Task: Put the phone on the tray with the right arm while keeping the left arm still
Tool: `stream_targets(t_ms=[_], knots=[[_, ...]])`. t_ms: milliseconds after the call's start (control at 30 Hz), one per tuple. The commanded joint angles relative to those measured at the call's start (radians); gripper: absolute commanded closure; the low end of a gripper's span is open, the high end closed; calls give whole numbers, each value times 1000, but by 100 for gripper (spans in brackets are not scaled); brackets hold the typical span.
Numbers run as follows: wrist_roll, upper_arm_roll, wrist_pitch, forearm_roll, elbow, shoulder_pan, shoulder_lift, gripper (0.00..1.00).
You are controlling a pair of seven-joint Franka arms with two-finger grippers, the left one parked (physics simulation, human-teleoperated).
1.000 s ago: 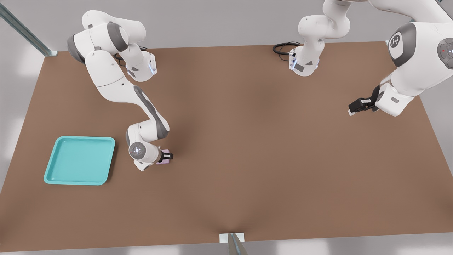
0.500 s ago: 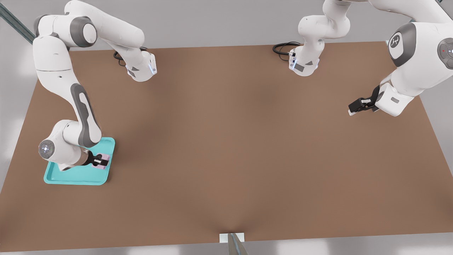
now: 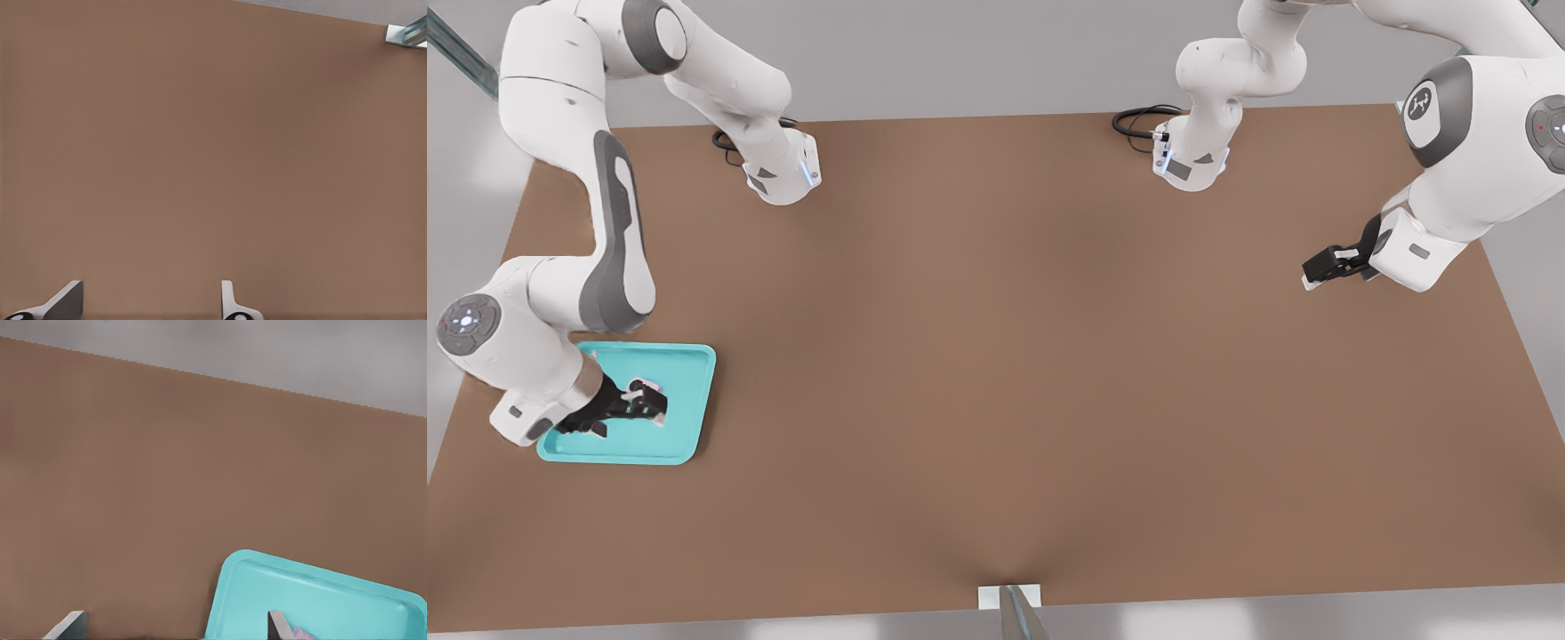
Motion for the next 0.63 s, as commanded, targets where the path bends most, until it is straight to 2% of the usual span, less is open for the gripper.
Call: stream_targets(t_ms=[0,33,67,133,233,433,500,600], knots=[[137,-16,-289,-21,9,59,-120,0],[137,-169,-325,-17,9,195,-130,0],[139,-183,-410,-14,88,209,-79,0],[152,-249,-431,-12,84,285,-102,0],[154,-289,-408,-12,64,308,-133,0],[218,-294,-376,-3,1,314,-203,0],[206,-343,-468,28,46,340,-209,0],[201,-344,-537,26,101,351,-192,0]])
